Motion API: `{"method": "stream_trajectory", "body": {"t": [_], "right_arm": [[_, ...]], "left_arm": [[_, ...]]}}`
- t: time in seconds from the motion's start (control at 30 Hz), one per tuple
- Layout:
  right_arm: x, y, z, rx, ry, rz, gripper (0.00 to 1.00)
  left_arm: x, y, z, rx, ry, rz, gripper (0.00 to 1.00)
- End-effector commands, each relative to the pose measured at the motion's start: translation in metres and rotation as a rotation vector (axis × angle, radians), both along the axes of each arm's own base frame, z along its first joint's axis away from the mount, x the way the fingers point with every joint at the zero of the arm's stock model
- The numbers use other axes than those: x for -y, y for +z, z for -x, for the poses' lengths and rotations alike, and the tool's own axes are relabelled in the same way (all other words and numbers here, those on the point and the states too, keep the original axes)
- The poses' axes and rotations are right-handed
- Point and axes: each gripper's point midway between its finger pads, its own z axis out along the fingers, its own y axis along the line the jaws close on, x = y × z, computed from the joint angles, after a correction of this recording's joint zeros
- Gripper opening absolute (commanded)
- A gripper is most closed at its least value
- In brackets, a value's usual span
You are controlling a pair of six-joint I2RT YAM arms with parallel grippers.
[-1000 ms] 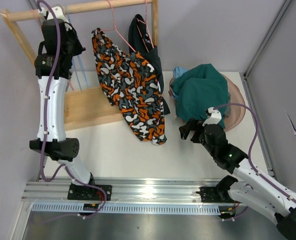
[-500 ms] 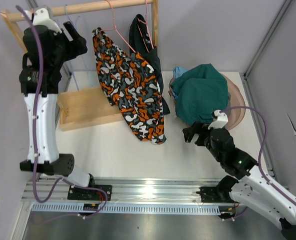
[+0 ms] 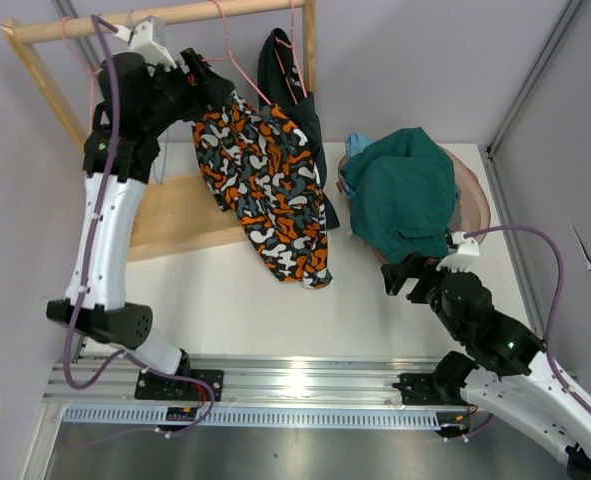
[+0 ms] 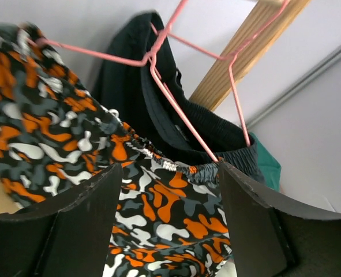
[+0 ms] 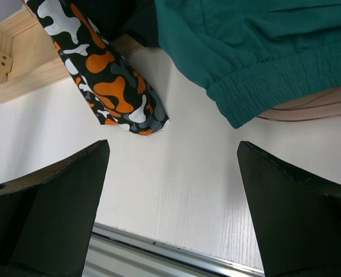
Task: Remove the shorts from the hanger
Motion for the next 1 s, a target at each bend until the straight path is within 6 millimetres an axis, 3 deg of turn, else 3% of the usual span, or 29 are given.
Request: {"method": "stream_trajectory", "body": {"t": [0.0,0.13,0.47,0.63,0.67,0.8,0.97], "right_arm": [[0.015,0.018,0.005,0.025,-0.047,-0.022,0.99],[0.019,0.018,0.009,0.026,-0.054,-0.032,0.99],[0.019,0.017,0.008,0.027,-0.056,-0.023,1.00],[0.018,0.015,0.006,0.028,-0.054,-0.015,0.99],[0.019,0.015,0.006,0.028,-0.057,-0.013,0.99],[0.018,0.015,0.005,0.032,-0.056,-0.013,0.99],[0.012,0.027,0.004,0.068,-0.017,-0.009,0.99]], "left_arm": [[0.021,0.012,-0.017,0.028,-0.053,0.076,0.71],[0.034,0.009,-0.038,0.035,-0.060,0.094,0.70],[0.047,0.000,-0.086,0.044,-0.017,0.132,0.62],[0.055,-0.004,-0.097,0.041,-0.017,0.150,0.44],[0.057,-0.004,-0.099,0.039,-0.018,0.156,0.29],[0.060,-0.003,-0.094,0.035,-0.009,0.138,0.00],[0.051,0.014,-0.070,0.062,0.028,0.090,0.00]]}}
